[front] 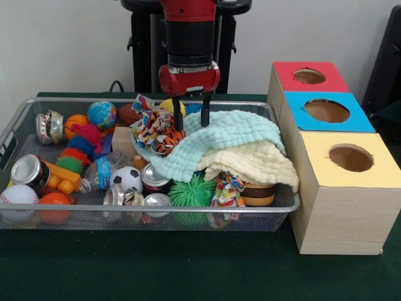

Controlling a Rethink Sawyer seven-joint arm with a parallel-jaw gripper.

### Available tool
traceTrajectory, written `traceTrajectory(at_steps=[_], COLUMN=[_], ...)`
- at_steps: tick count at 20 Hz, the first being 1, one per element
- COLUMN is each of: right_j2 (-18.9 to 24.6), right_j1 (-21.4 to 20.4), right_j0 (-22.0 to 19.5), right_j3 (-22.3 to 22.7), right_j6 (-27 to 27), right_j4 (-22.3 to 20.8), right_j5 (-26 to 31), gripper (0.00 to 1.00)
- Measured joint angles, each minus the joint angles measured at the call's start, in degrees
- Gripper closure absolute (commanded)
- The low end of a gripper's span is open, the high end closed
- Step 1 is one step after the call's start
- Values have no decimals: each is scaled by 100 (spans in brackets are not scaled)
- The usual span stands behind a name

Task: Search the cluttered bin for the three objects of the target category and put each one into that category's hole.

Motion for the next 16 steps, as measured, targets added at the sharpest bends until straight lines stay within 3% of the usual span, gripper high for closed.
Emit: traceTrajectory(at_steps=[16], right_j2=[-112], right_j1=[-21], right_j0=[173], right_j3=[-181], right_j6=[0], right_j4=[-214], right_j5=[146], gripper=[0])
